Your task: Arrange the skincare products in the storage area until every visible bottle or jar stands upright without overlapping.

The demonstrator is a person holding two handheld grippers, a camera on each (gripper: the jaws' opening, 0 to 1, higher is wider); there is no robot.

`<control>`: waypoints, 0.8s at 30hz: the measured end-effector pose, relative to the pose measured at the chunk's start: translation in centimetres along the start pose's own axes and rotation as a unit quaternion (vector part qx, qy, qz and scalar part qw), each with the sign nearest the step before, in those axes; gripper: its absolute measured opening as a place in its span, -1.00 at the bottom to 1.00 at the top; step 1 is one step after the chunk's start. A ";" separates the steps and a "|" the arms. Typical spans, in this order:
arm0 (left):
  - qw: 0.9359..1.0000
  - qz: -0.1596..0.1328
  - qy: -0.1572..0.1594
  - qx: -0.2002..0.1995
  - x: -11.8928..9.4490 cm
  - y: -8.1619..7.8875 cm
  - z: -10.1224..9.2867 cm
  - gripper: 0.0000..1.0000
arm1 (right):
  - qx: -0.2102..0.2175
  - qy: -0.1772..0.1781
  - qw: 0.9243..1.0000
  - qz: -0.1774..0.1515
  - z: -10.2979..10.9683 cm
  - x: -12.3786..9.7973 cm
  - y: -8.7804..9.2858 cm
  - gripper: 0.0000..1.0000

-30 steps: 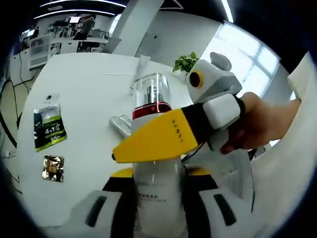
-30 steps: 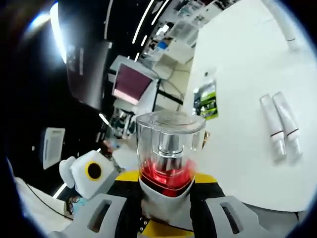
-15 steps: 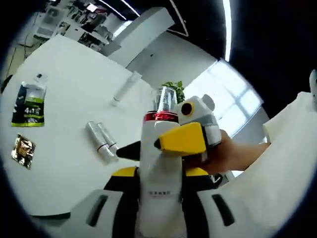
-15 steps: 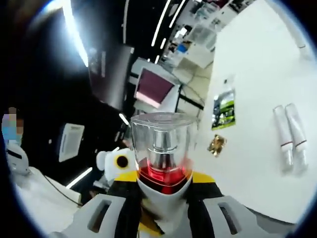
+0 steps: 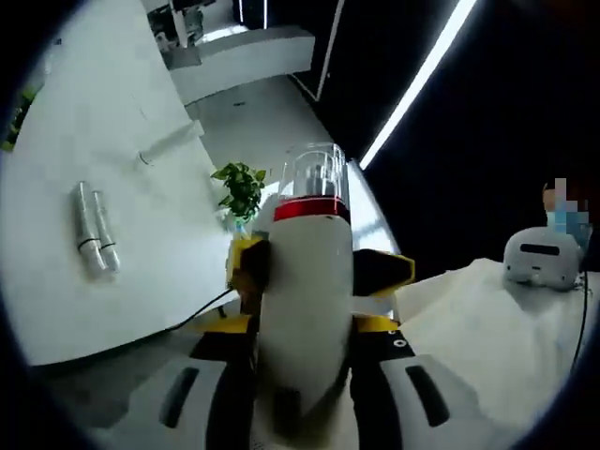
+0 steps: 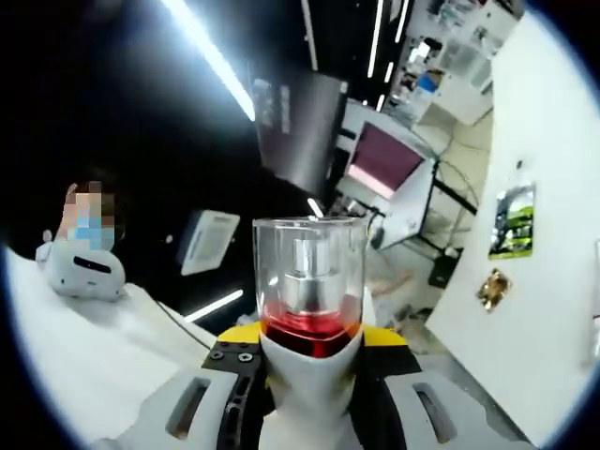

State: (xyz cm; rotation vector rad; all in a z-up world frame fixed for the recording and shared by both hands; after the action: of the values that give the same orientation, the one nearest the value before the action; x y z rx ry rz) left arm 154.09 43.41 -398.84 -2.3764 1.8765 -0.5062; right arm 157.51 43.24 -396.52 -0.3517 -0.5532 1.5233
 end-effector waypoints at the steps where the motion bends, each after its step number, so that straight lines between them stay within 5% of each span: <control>1: 1.000 -0.002 0.001 -0.004 0.0 -0.1 0.1 -0.35 | 0.003 0.000 1.000 0.000 -0.1 0.1 -0.1 -0.35; 5: 0.999 -0.013 0.009 0.040 0.1 -0.5 -0.3 -0.38 | 0.023 0.001 1.000 0.004 -0.2 0.3 -0.1 -0.34; 10: 0.994 -0.009 -0.072 0.083 -0.2 -0.5 2.0 -0.40 | 0.044 0.051 0.998 0.006 -2.1 0.0 0.4 -0.26; 15: 0.991 -0.009 -0.099 0.088 -0.1 -0.6 2.6 -0.40 | 0.059 0.081 0.995 -0.013 -3.0 -0.4 0.2 -0.26; 19: 0.985 -0.019 -0.140 0.100 -0.6 -1.0 3.5 -0.40 | 0.083 0.133 0.987 -0.034 -4.4 -0.7 -0.1 -0.28; 24: 0.980 -0.065 -0.166 0.093 -1.7 -2.4 3.7 -0.44 | 0.107 0.193 0.974 -0.051 -5.3 -0.9 -0.7 -0.27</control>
State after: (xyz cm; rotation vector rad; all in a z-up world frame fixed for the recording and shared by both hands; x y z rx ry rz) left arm 157.14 45.10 -402.10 -2.2994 1.4751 -0.2581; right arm 161.01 42.96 -400.65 -0.4317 -0.0973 1.3537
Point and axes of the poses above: the point that each gripper's makers call its tool centre point, and the gripper's own axes: x roughly forward along the fingers, z roughly to its left, y roughly out of its underside, the point moved 4 cm from there along -x, roughly backward along the fingers, and after that the axes turned 5 degrees about -x, right-handed, at the moved point
